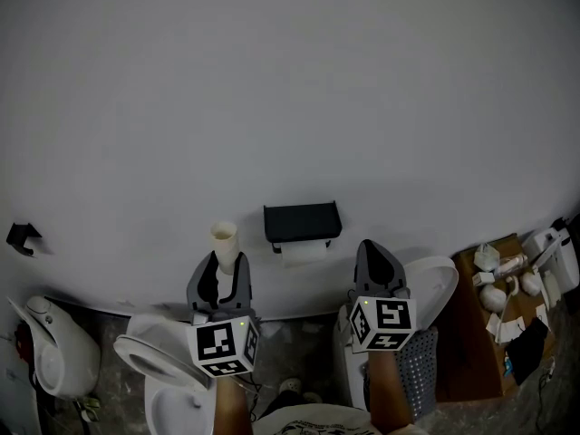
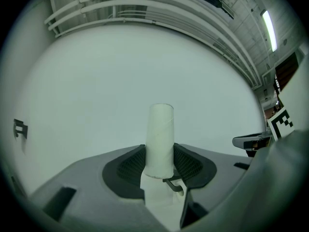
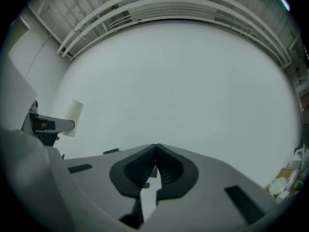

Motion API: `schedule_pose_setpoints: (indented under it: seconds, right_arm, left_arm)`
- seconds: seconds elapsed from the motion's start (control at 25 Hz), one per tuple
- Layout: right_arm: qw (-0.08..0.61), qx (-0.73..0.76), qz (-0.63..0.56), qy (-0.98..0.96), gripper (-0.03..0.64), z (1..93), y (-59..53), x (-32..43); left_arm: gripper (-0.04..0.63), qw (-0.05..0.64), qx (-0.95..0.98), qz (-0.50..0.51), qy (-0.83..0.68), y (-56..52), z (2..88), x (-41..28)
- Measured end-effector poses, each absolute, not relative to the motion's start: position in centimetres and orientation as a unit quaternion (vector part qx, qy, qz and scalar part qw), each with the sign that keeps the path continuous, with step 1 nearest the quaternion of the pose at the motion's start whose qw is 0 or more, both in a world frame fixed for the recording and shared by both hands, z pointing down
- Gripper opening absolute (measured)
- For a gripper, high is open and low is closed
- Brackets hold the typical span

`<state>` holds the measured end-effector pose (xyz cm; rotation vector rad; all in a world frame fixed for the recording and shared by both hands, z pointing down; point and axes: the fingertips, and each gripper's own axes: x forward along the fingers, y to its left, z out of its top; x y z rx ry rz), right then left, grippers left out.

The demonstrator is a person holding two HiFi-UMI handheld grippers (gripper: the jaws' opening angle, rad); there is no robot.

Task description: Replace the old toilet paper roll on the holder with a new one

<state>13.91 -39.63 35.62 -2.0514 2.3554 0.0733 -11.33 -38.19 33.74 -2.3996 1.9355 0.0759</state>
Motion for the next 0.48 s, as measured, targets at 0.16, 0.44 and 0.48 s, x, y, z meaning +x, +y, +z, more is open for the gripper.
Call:
schedule_pose_setpoints:
  seconds: [0.16, 0.44, 0.48]
  right_arm:
    - [0.007, -0.656, 0.025, 0.754, -0.009, 35.56, -39.47, 13.85]
    - [0.014, -0.653, 0.018, 0.757, -0.008, 35.60, -39.38, 13.64]
    - [0.014, -0.653, 0.019, 0.757, -0.009, 35.58, -39.35, 13.60]
  left_arm:
    - [0.183, 0.031, -0.779, 0.023, 0.626, -37.98, 33.67, -11.19]
    - [0.183, 0.030, -0.779, 0.022, 0.626, -37.86, 33.67, -11.26]
    - [0.183, 0.030, -0.778, 0.022, 0.627, -37.80, 33.67, -11.29]
